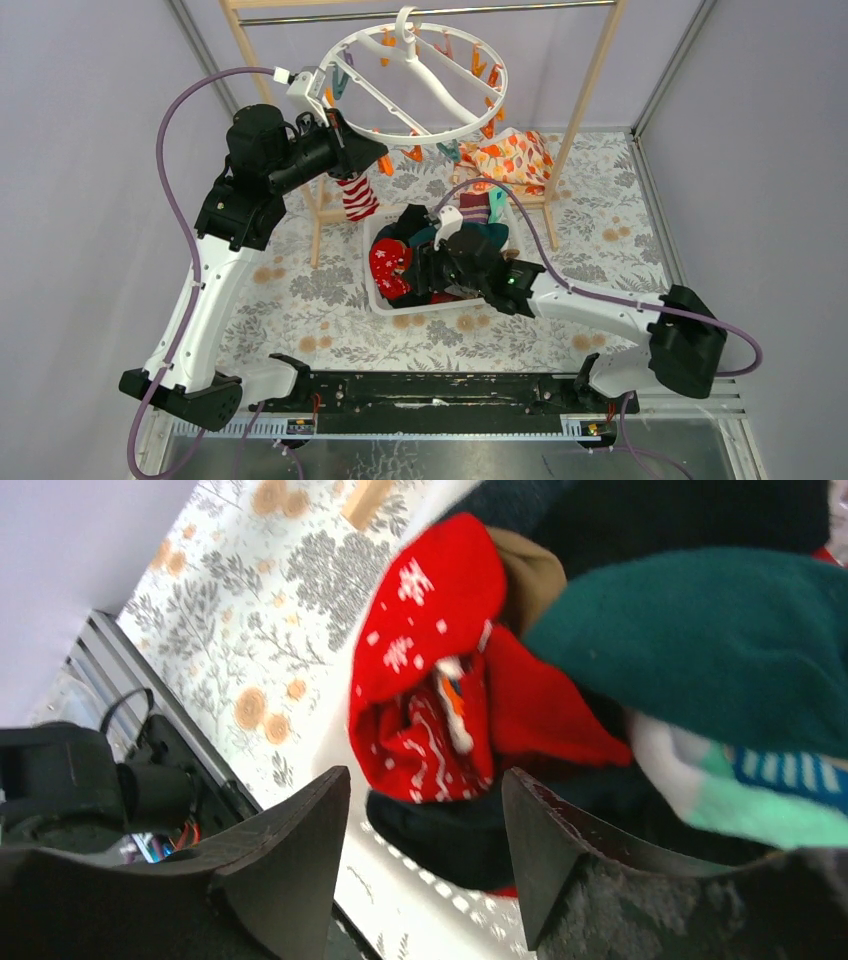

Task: Clip the socks to the hanger
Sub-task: Adjust the sock in the bin.

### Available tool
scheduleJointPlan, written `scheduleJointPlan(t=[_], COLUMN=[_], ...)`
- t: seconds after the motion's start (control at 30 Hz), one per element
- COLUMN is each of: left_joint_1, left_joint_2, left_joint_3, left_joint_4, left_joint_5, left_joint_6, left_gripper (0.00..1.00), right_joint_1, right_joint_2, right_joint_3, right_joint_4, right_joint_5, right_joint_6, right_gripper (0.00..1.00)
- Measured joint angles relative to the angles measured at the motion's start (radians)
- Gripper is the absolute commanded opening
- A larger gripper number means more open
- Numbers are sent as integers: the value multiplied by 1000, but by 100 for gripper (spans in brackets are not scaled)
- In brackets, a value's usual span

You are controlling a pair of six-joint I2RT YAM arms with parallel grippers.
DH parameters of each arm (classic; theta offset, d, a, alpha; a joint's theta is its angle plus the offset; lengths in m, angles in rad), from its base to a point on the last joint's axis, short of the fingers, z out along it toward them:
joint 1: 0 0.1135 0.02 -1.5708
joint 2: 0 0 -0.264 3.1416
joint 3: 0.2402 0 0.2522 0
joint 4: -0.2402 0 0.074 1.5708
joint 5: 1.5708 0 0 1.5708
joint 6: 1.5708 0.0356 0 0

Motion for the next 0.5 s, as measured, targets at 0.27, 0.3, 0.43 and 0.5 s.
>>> scheduleJointPlan(t=[0.27, 0.3, 0.43, 0.5], left_joint_1=[0, 0, 0, 0], left_joint_2=[0, 0, 0, 0], left_joint_3=[0, 0, 0, 0], left_joint_4=[-4, -4, -5, -5], left_joint_5=[3, 3, 3, 3], left_joint_6=[10, 11, 19, 23], left_gripper=[0, 0, 0, 0], right_joint_1=[0, 0, 0, 0], right_joint_2=[150, 166, 223, 233], right_joint_3=[91, 97, 119, 122], right_joint_4=[138, 148, 145, 142], right_joint_5=[-5, -7, -7, -7], right_joint_6=[116, 135, 202, 227], right_gripper=[58, 57, 57, 56])
